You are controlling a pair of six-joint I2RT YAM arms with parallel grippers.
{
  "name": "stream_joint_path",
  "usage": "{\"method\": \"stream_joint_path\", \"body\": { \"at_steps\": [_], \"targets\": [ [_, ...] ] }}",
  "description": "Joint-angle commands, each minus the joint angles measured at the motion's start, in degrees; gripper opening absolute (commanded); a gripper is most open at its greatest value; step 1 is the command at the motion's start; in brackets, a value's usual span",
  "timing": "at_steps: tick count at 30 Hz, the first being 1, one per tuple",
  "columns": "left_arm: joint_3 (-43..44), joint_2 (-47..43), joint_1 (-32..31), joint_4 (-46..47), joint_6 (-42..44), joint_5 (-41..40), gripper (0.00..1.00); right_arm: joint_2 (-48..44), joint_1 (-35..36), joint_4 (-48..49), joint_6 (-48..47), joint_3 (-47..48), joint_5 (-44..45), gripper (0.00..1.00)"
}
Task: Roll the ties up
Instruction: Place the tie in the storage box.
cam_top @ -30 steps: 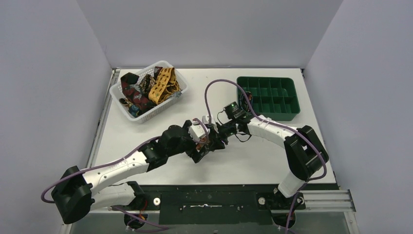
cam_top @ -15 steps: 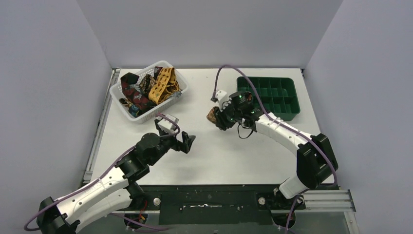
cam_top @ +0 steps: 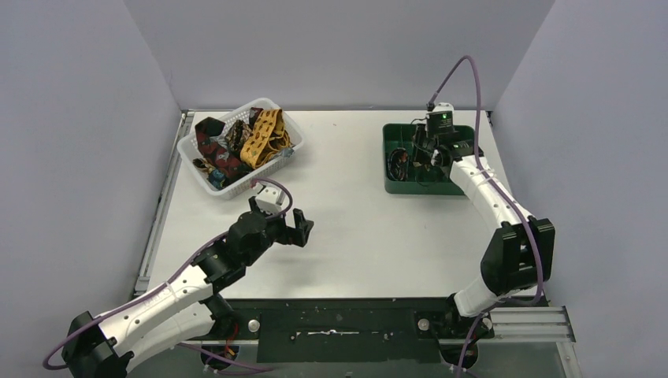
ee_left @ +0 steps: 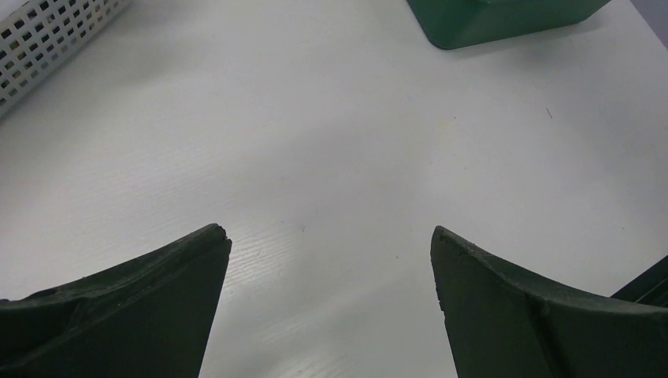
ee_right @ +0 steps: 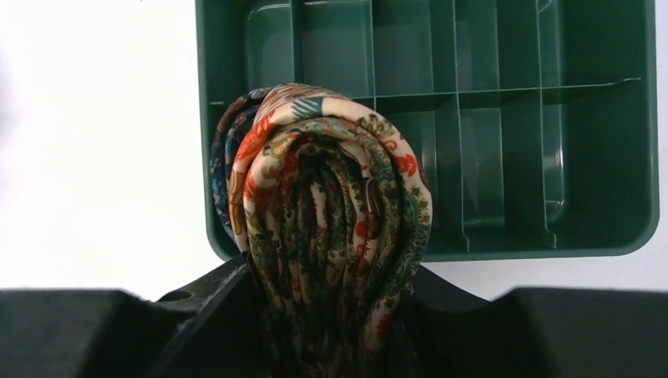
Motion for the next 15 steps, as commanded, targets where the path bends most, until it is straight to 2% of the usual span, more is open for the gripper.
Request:
{"method": "stream_joint_path", "body": {
  "at_steps": [1, 15],
  "targets": [
    [3.34, 0.55, 0.55, 0.04, -2.26, 0.79, 0.97, 3.1, -1.08, -2.38, 3.04, 4.81, 3.9, 0.0],
    [2.62, -1.22, 1.3, -1.56, -2.36, 0.75, 0.97, 12.8, -2.79, -4.03, 0.82, 8.65, 4.2, 0.0]
  ]
}}
